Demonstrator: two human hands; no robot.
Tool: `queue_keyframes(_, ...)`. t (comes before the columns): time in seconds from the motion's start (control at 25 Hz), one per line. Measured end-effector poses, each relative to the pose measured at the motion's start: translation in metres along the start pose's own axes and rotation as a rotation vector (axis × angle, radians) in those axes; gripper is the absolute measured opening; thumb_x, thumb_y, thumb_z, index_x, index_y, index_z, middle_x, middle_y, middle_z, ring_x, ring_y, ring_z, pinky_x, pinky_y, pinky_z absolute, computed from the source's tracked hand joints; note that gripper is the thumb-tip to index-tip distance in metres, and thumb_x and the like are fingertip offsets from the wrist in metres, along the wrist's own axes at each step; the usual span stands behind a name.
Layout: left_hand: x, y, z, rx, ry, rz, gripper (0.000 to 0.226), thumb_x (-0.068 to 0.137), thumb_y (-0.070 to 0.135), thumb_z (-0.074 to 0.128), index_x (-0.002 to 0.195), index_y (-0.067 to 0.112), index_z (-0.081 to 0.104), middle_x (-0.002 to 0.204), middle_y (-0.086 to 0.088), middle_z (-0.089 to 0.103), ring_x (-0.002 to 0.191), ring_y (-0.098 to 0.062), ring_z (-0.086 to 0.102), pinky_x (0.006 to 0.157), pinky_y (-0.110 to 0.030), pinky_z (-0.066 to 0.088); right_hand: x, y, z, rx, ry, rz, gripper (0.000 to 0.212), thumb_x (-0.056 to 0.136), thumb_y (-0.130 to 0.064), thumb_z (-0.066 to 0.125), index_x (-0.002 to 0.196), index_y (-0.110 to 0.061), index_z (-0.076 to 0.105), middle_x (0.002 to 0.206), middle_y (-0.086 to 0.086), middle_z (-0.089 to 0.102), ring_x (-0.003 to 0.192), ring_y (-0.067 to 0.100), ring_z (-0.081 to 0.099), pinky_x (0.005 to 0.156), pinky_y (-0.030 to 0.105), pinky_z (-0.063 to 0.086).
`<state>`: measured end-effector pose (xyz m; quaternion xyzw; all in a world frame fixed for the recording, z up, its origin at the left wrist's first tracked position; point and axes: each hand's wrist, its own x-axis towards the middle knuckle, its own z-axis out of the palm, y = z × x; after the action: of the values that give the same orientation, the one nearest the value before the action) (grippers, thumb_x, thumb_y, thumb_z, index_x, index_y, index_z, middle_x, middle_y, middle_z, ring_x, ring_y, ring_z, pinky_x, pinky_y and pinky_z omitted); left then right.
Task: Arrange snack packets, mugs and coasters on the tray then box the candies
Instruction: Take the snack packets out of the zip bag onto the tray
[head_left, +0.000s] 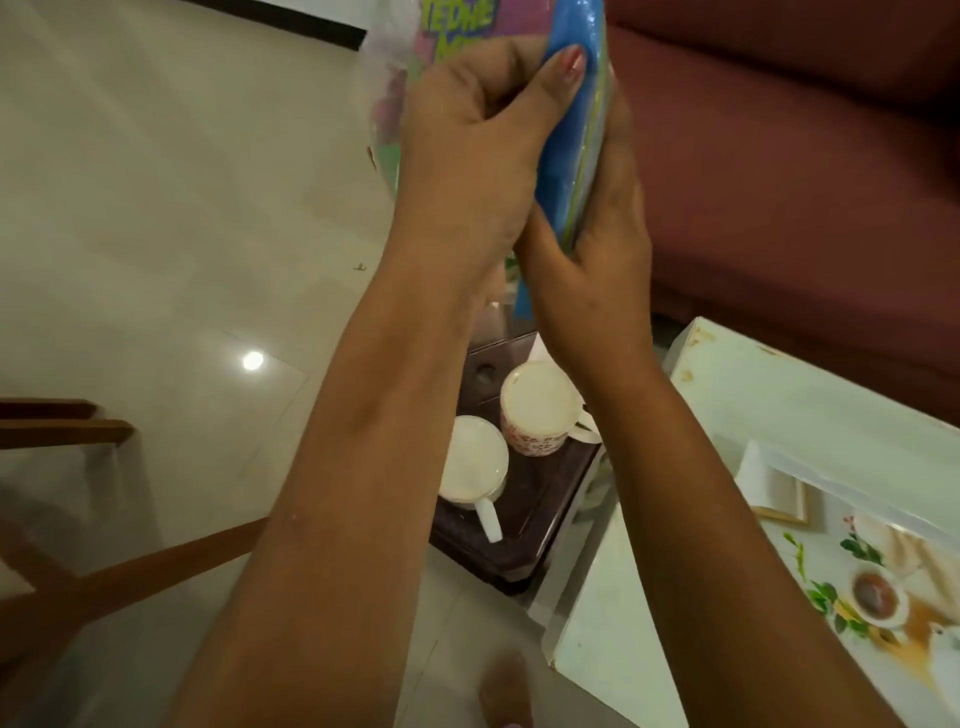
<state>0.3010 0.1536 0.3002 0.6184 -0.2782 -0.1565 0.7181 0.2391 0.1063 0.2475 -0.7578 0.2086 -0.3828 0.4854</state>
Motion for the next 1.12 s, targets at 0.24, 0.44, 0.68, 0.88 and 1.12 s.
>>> queue_keyframes(0.24, -0.025, 0.01, 0.08, -0.074, -0.081, -0.162, 0.016, 0.088, 0.007, 0.059, 0.073, 0.006, 0.063, 0.056, 0.005, 0.063, 0.055, -0.003, 0.061, 0.058, -0.017, 0.049, -0.014, -0.008, -0.08, 0.01, 0.089, 0.074, 0.063, 0.087, -0.022, 0.062, 0.14, -0.028, 0.028, 0.136, -0.017, 0.044, 0.123, -0.004, 0.046, 0.099, 0.016, 0.043)
queue_keyframes(0.44, -0.061, 0.002, 0.148, -0.11, -0.215, -0.343, 0.013, 0.084, 0.009, 0.064, 0.072, 0.005, 0.061, 0.064, -0.004, 0.063, 0.061, -0.009, 0.063, 0.066, -0.024, 0.057, -0.034, 0.011, -0.147, -0.046, 0.237, 0.165, 0.069, 0.088, -0.022, 0.057, 0.147, -0.021, 0.022, 0.147, -0.002, 0.039, 0.131, 0.007, 0.043, 0.106, 0.03, 0.043)
queue_keyframes(0.68, -0.1, -0.044, 0.188, -0.031, -0.23, -0.602, 0.021, 0.076, 0.011, 0.072, 0.078, -0.004, 0.057, 0.072, -0.016, 0.062, 0.066, -0.021, 0.063, 0.066, -0.031, 0.057, -0.077, 0.046, -0.184, 0.027, 0.266, 0.437, 0.058, 0.089, -0.019, 0.058, 0.142, -0.026, 0.033, 0.126, -0.016, 0.049, 0.11, -0.004, 0.051, 0.084, 0.0, 0.043)
queue_keyframes(0.88, -0.132, -0.096, 0.176, 0.24, -0.343, -0.789, 0.029, 0.074, 0.019, 0.075, 0.06, 0.015, 0.049, 0.071, -0.006, 0.06, 0.066, -0.016, 0.06, 0.059, -0.029, 0.051, -0.125, 0.084, -0.2, 0.367, 0.161, 0.756, 0.05, 0.088, -0.01, 0.059, 0.129, -0.037, 0.049, 0.115, -0.023, 0.056, 0.108, 0.008, 0.06, 0.086, 0.03, 0.057)
queue_keyframes(1.12, -0.164, -0.122, 0.163, 0.126, -0.516, -0.871, 0.031, 0.076, 0.009, 0.072, 0.059, 0.015, 0.046, 0.066, -0.005, 0.057, 0.057, -0.013, 0.055, 0.054, -0.023, 0.048, -0.131, 0.104, -0.214, 0.227, 0.289, 0.888, 0.01, 0.089, -0.027, 0.06, 0.095, -0.025, 0.068, 0.092, -0.009, 0.069, 0.09, 0.011, 0.067, 0.069, 0.021, 0.058)
